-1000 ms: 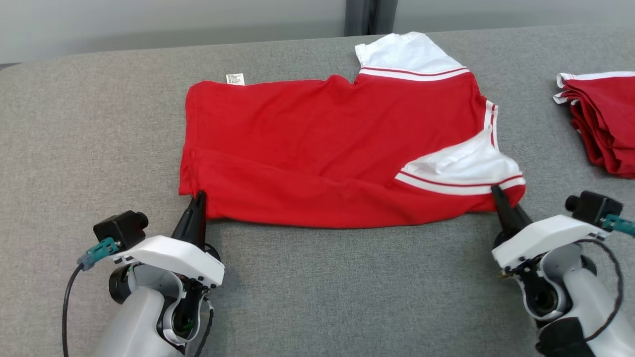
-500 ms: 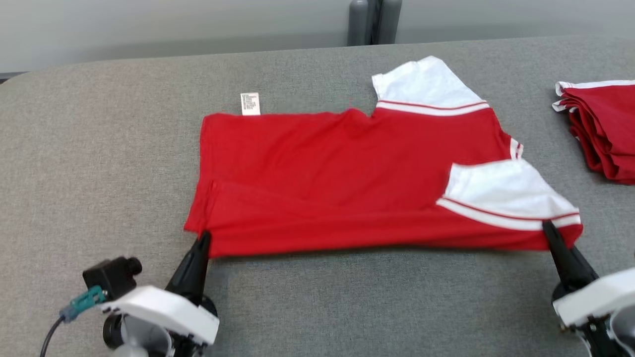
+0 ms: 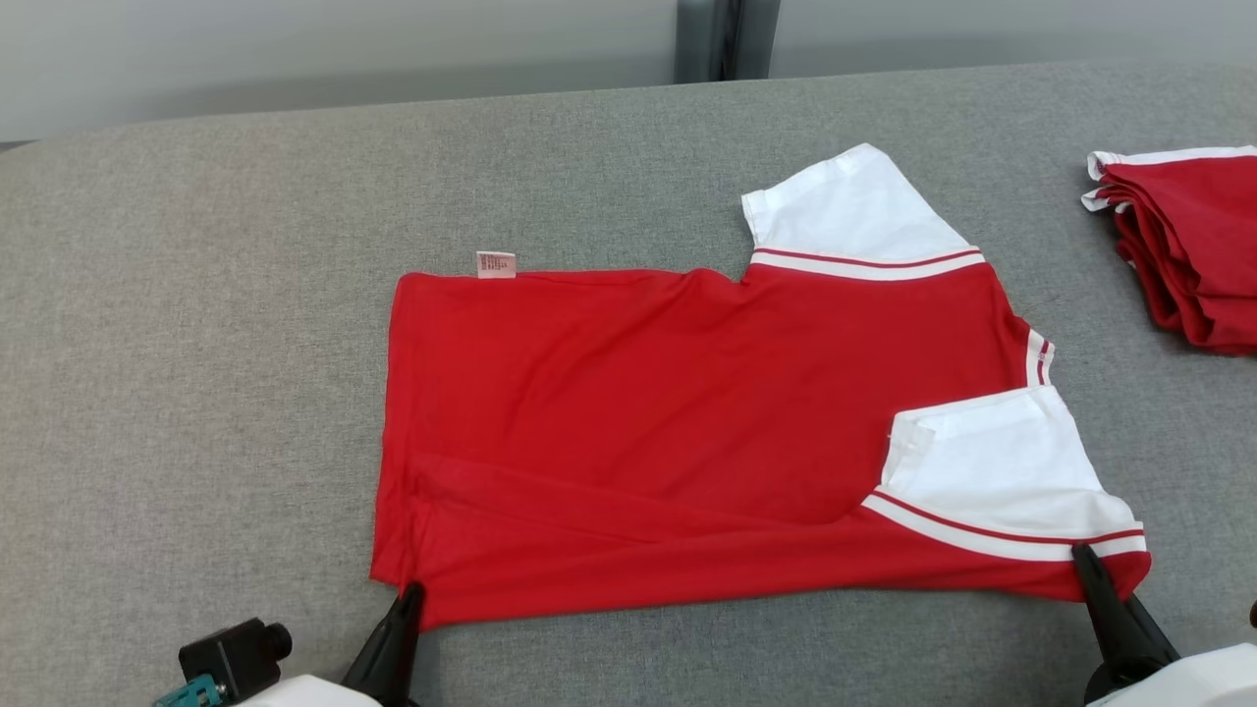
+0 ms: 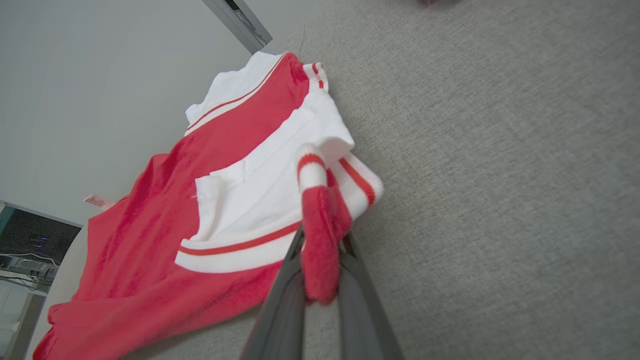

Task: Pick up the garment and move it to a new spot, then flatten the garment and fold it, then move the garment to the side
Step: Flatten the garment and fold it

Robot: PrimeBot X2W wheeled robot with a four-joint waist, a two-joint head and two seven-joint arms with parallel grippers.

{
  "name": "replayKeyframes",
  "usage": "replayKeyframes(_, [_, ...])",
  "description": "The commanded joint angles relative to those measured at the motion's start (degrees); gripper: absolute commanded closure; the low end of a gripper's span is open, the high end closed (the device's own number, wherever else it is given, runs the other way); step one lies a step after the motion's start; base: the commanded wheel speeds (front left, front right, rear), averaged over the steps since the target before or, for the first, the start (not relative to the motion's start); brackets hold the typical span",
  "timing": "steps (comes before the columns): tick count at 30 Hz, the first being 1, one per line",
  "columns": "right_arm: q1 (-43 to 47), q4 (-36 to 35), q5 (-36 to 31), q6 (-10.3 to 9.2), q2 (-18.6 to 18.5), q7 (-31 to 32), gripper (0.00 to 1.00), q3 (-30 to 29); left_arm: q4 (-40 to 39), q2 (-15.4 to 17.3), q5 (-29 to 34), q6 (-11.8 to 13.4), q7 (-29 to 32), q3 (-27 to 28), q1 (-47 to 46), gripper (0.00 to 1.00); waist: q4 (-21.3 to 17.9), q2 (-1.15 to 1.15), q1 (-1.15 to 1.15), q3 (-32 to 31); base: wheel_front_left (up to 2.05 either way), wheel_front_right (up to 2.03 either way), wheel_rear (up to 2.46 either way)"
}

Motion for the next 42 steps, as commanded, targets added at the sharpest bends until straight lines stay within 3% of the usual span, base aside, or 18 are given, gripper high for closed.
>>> replayKeyframes(1, [0.70,-0.42,-0.14,0.00,0.06,0.05,1.00,-0.40,-0.19,0.64,0.34,0.58,-0.03,0.10,0.88,1.00,-0.04,0.00,0.00,-0.12,0.00,0.00,0.00])
replayKeyframes(6, [1.81,0.22,-0.89,0.00,0.64,0.49,1.00,-1.09,-0.42,1.38,1.48,2.12,0.43,-0.34,2.18,1.00,-0.36,0.00,0.00,-1.47,0.00,0.00,0.00])
replayKeyframes(7, [1.89,0.43,-1.05,0.00,0.74,0.48,0.81,-1.37,-0.32,1.53,1.60,2.45,0.82,-0.49,2.32,1.00,-0.46,0.00,0.00,-1.73,0.00,0.00,0.00])
replayKeyframes(8, [1.86,0.71,-1.17,0.00,0.80,0.54,0.69,-1.59,-0.23,1.65,1.67,2.66,1.24,-0.67,2.48,0.92,-0.59,0.00,0.00,-1.99,0.00,0.00,0.00])
replayKeyframes(9, [2.01,1.07,-1.74,0.00,0.85,0.55,0.58,-1.77,-0.20,1.82,1.70,2.81,1.64,-0.87,2.57,0.60,-0.71,0.00,0.00,-2.20,0.00,0.00,0.00])
replayKeyframes(10, [2.22,1.40,-2.61,0.00,0.89,0.64,0.16,-1.78,-0.16,2.03,1.80,3.07,2.08,-1.09,2.65,0.29,-0.82,0.00,0.00,-2.36,0.00,0.00,0.00])
replayKeyframes(11, [2.25,1.65,-3.18,0.00,0.96,0.59,0.00,-1.80,-0.14,2.13,1.75,3.13,2.46,-1.25,2.67,0.00,-0.94,0.00,0.00,-2.50,0.00,0.00,0.00])
replayKeyframes(22, [1.57,2.03,-6.87,0.00,1.02,-1.86,0.00,-4.13,-0.73,6.78,4.42,4.18,2.06,1.04,-0.28,0.00,-2.05,0.00,0.00,-3.06,0.00,0.00,0.00])
replayKeyframes(31, [-3.22,-0.66,-11.33,0.00,-2.09,-1.99,0.00,-0.51,3.37,8.98,8.00,3.04,4.40,0.11,-14.02,0.00,-2.70,0.00,0.00,-1.61,0.00,0.00,0.00])
replayKeyframes(42, [-12.67,-0.94,-11.42,0.00,-6.80,-1.96,0.00,9.57,23.48,10.41,16.64,0.90,11.06,-6.36,-38.78,0.00,-5.34,0.00,0.00,4.82,0.00,0.00,0.00])
